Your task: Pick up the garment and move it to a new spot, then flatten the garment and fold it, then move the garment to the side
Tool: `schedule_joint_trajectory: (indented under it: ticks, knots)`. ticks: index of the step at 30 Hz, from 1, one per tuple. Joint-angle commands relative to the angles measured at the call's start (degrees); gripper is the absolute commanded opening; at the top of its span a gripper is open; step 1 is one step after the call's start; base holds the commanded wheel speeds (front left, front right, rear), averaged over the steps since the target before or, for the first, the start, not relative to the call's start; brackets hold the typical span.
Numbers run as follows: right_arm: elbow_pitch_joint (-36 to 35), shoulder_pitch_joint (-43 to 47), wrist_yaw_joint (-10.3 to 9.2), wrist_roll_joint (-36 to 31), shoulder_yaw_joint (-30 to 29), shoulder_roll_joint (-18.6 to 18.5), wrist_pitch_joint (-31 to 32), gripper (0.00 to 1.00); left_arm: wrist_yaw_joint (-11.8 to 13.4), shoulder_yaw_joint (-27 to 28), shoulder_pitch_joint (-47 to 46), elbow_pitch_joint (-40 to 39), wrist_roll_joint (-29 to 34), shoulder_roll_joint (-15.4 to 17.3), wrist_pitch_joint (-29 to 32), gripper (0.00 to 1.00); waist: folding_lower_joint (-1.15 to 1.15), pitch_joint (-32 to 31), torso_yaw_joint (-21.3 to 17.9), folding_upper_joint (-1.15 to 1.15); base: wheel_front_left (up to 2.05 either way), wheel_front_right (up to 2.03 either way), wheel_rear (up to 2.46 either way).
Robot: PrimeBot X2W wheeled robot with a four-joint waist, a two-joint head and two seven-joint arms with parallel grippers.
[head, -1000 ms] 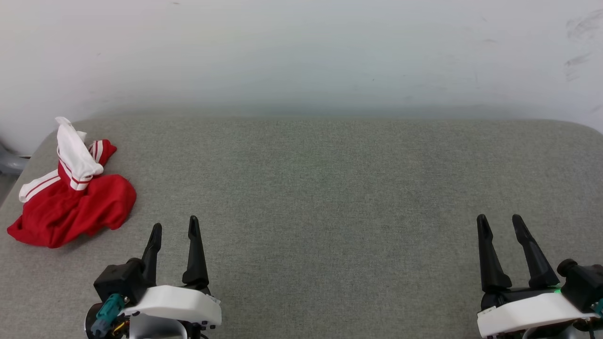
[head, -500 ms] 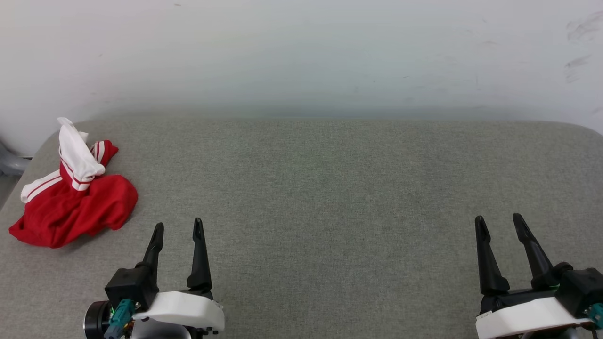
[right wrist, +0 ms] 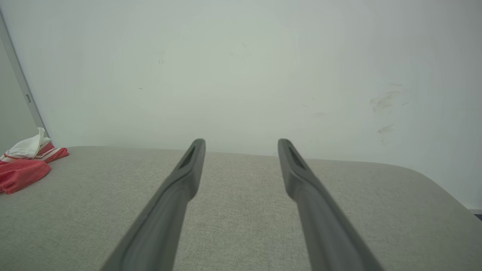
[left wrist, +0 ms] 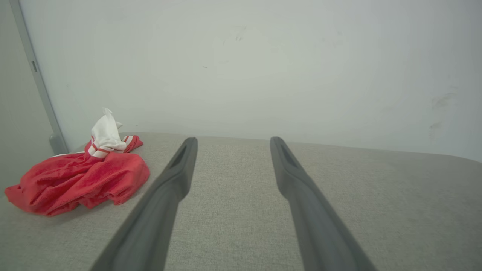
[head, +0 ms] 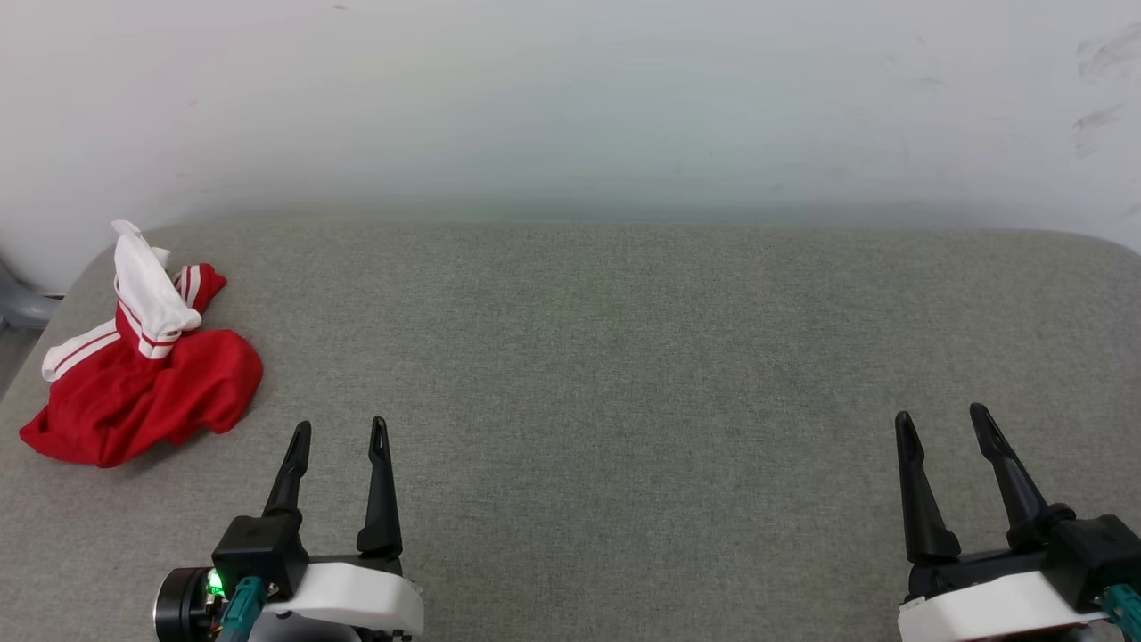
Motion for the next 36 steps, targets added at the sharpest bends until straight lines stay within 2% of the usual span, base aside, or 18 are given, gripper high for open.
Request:
schedule_joint_trajectory:
  ticks: [1, 9, 36]
  knots:
    - [-0.48, 0.30, -0.03, -0.66, 0.09, 0.12, -0.39, 1.00, -0.20, -0.01, 0.06, -0.09, 0.98, -0.07, -0.46, 1.00, 0.00, -0.01, 0.01, 0.00, 0.00, 0.00, 0.00]
    - [-0.10, 0.76, -0.03, -1.00, 0.14, 0.13, -1.19, 1.00, -0.43, -0.06, 0.57, 0.14, 2.87, -0.11, -1.26, 1.00, 0.00, -0.12, 0.07, 0.00, 0.00, 0.00, 0.00]
    - [1.71, 1.02, -0.04, 3.50, -0.36, 0.13, -1.11, 1.00, -0.62, -0.30, 0.54, 1.63, 0.51, -0.12, -1.25, 1.00, 0.00, 0.11, 0.60, 0.00, 0.00, 0.00, 0.00]
